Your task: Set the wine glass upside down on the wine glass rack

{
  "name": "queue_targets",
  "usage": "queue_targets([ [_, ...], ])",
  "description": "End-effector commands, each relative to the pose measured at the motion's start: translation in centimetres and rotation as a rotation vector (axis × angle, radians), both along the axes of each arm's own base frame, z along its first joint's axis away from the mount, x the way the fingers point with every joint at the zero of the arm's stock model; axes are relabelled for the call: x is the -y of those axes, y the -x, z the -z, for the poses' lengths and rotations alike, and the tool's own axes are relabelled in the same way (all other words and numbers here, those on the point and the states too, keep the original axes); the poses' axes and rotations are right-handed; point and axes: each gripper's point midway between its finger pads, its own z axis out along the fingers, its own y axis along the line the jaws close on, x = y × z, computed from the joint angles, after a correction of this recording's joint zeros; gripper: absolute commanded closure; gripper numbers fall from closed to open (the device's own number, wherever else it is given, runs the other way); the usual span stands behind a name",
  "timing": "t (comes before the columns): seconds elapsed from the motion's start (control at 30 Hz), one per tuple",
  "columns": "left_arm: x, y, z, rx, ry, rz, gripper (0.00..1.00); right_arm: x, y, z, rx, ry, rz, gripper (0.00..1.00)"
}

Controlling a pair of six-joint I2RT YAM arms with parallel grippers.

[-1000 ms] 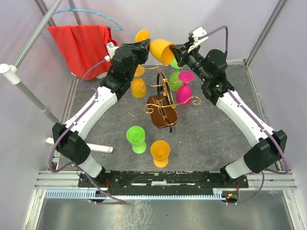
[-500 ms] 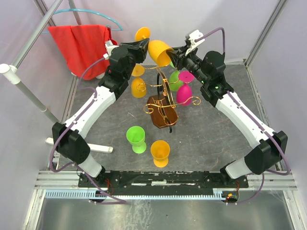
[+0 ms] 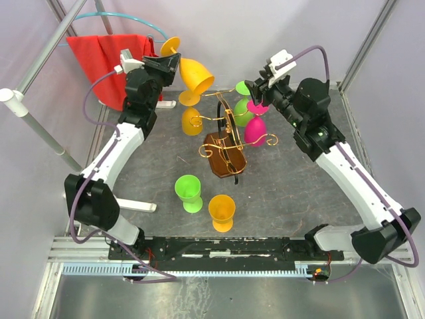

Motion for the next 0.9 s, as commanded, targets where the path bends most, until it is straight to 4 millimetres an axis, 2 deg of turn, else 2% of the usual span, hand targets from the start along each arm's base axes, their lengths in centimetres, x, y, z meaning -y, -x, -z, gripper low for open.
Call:
queue_targets([
  [0.0, -1.0, 3.9, -5.7, 0.321, -0.303, -0.019, 0.97, 3.3, 0.8, 0.1, 0.017, 0.11, 0.131, 0.41],
  [0.13, -2.4, 5.4, -5.0, 0.363, -0.543, -0.092, 0.97, 4.5, 0.7, 0.9, 0.0, 0.147, 0.185, 0.41],
  [0.27, -4.2, 7.4, -5.3, 0.397, -0.683, -0.176, 0.97, 4.6, 0.4, 1.8, -0.021, 0.162, 0.198, 0.41],
  [0.4, -5.6, 9.7, -4.4, 0.4, -0.836, -0.212, 0.97, 4.6, 0.0, 2.5, -0.041, 0.164, 0.209, 0.41],
  [0.67, -8.0, 14.9, -0.4, 0.43, -0.956, -0.273, 0.97, 4.2, -0.5, 3.5, -0.059, 0.184, 0.198, 0.42],
  [0.77, -9.0, 16.2, 1.0, 0.447, -0.936, -0.329, 0.97, 3.7, -0.7, 4.0, -0.067, 0.192, 0.177, 0.43],
  [0.87, -9.3, 16.6, 3.0, 0.426, -0.965, -0.327, 0.97, 2.9, -1.1, 4.3, -0.07, 0.185, 0.151, 0.43],
])
